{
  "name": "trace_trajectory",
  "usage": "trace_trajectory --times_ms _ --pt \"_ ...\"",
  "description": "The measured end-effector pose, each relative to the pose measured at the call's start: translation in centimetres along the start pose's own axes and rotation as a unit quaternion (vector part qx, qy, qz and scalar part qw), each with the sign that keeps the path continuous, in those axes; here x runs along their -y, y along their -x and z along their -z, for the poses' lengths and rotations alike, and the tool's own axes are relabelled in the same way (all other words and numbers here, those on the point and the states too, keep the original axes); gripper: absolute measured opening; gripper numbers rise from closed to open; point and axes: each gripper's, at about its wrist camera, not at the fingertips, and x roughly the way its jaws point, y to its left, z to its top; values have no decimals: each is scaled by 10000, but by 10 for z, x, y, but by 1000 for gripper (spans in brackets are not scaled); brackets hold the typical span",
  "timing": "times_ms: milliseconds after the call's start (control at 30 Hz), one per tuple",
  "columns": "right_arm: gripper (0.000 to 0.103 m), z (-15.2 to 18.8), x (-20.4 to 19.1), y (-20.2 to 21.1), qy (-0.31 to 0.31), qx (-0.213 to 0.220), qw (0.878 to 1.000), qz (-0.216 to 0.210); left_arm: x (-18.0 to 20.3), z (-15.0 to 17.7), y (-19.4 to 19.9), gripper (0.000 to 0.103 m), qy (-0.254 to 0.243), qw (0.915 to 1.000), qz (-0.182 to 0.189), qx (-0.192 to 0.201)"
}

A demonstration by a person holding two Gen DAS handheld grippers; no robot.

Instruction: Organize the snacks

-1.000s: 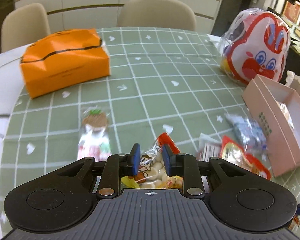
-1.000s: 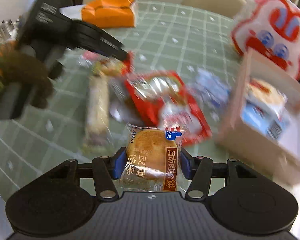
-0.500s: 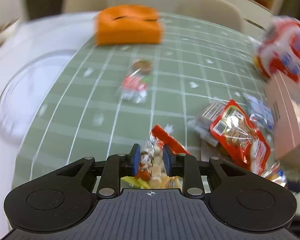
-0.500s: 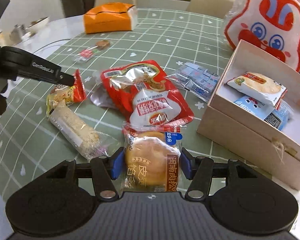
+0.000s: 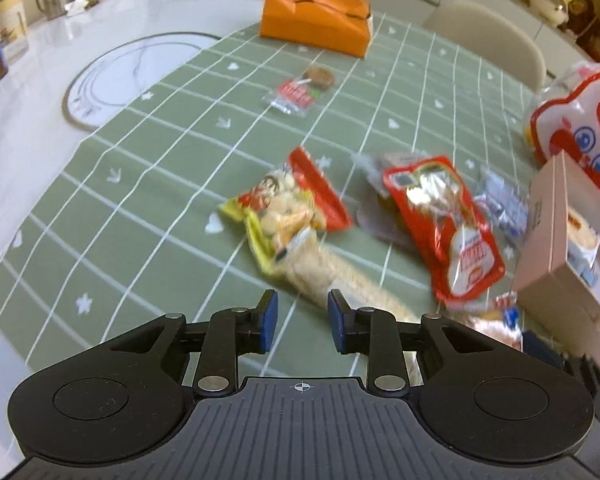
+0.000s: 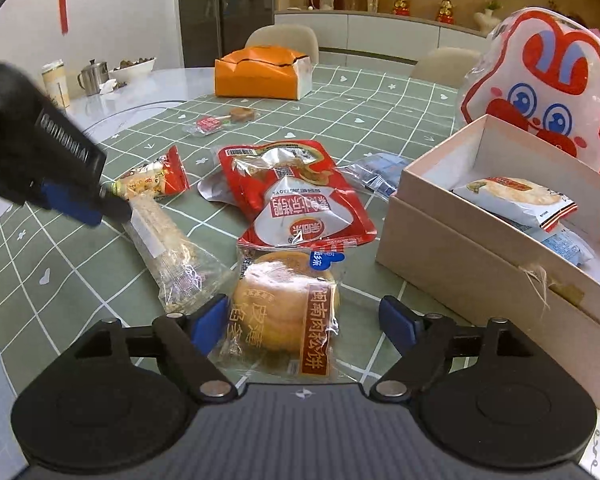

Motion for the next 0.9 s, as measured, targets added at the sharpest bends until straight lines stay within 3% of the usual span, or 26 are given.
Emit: trace_trajectory --times_ms 200,333,433,500,567,667,800,900 --pt "89 1 -1 -2 31 6 10000 -50 1 -3 10 31 -108 9993 130 341" --pt "94 0 -2 -5 59 -20 10000 -74 5 -11 -8 34 -53 9985 515 202" --pt "95 0 -4 -6 60 -31 10000 -70 11 -16 -10 33 -413 9984 109 376" --pt "95 0 -4 -6 57 -33 10000 -67 9 -15 -5 34 -531 9982 177 201" --pt "95 0 -4 -6 60 -35 10000 -68 -1 -11 -1 34 -122 9990 422 -86" --pt "96 0 -4 -6 57 -47 9999 -83 -3 -9 -13 35 476 9932 963 -450" --pt "97 0 -3 -6 94 -95 9998 -141 23 -16 -23 37 117 9978 593 -256" --pt "98 -1 -2 -6 159 -155 9995 -227 38 -17 -29 48 -308 9987 352 -192"
